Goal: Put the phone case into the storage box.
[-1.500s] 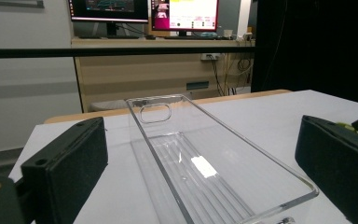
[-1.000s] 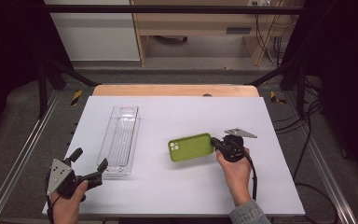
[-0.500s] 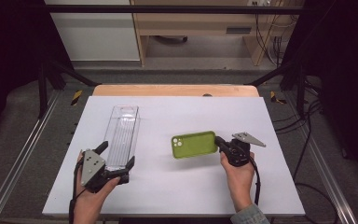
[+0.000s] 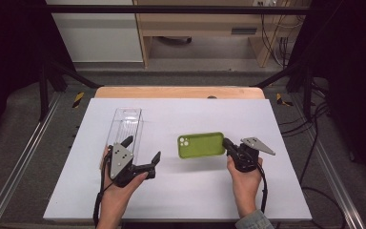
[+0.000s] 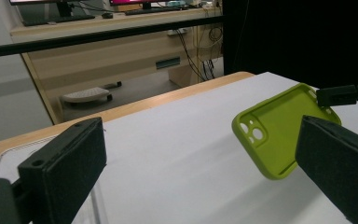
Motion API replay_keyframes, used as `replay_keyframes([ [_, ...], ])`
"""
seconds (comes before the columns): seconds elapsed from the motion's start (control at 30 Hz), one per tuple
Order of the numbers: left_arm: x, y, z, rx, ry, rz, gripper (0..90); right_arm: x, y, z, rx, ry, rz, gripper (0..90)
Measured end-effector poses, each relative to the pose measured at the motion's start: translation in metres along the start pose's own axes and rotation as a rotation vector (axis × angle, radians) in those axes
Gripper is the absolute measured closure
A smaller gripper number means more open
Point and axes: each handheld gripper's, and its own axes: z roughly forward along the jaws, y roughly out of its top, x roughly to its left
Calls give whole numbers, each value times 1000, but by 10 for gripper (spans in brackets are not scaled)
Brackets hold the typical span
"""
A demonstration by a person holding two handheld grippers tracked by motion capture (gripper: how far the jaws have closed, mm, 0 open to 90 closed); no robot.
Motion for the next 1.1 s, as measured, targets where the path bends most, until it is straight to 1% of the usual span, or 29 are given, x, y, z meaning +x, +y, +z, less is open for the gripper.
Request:
replay_keyframes([
  [0.17,-8,1,13,5,-25,-15,17,1,-1,0,-10,-3,0,881],
  [0.27,-14,2,20,10,-30,-10,17,2,0,-1,-17,-5,1,881],
  [0.37,-21,4,25,10,-43,-14,21,2,1,-2,-30,-4,-3,881],
  [0.47,-28,5,31,20,-56,2,35,4,2,-4,-43,-2,-6,881],
  [0.5,-31,6,33,19,-59,-2,37,4,3,-4,-45,-1,-6,881],
  [0.67,-43,7,39,29,-81,0,62,7,3,-7,-67,-8,-15,881],
  [0.77,-50,7,40,33,-79,10,81,9,4,-9,-86,-12,-18,881],
  [0.87,-54,7,42,32,-72,3,96,10,4,-10,-91,-9,-19,881],
  [0.97,-56,6,45,42,-68,0,100,11,4,-10,-91,-6,-21,881],
  [1.03,-56,4,46,48,-66,-18,110,12,4,-10,-93,-5,-22,881],
  [1.07,-56,3,47,48,-66,-36,120,12,4,-10,-95,-6,-24,881],
  [1.1,-56,3,46,40,-73,-64,136,12,4,-10,-100,-5,-27,881],
])
